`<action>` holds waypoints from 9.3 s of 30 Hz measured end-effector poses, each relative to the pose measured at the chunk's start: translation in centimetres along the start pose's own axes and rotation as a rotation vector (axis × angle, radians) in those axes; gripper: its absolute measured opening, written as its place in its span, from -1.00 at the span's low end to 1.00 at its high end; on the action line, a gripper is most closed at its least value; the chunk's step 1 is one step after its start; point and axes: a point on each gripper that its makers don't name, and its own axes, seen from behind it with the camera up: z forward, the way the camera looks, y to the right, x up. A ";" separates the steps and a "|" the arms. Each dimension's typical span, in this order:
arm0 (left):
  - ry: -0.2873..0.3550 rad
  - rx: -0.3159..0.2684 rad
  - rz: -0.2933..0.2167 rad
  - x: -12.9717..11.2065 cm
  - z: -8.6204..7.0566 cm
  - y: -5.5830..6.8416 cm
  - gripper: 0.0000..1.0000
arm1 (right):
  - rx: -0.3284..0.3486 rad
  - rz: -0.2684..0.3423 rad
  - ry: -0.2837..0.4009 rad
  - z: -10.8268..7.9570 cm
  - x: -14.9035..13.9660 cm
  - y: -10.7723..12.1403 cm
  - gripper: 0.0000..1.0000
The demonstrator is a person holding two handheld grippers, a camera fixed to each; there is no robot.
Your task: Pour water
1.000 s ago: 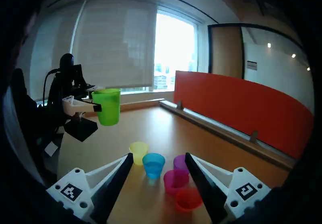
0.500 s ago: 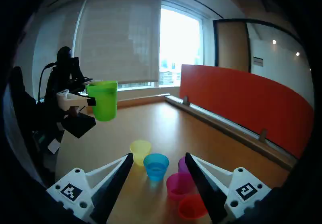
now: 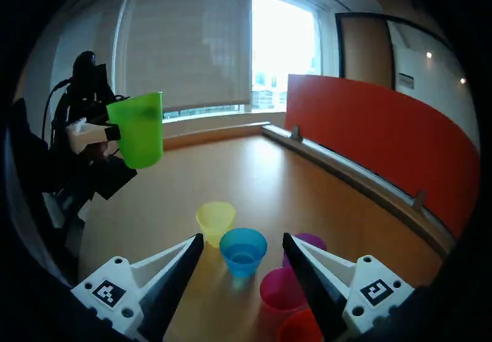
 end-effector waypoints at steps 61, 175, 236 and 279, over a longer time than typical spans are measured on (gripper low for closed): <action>-0.002 0.072 -0.016 -1.8 -2.8 -2.9 0.67 | 0.016 -0.034 -0.328 9.6 -6.5 0.2 1.00; -0.054 0.028 -0.008 -1.9 -2.0 -0.5 0.67 | -0.119 -0.041 0.427 -2.2 15.1 0.5 0.82; -0.062 -0.051 -0.028 -2.6 -1.7 2.3 0.67 | -0.066 -0.415 0.396 -4.3 20.5 -4.9 0.81; -0.038 -0.071 -0.027 -2.5 -1.8 2.9 0.67 | -0.068 -0.734 0.364 -4.0 22.2 -7.9 0.80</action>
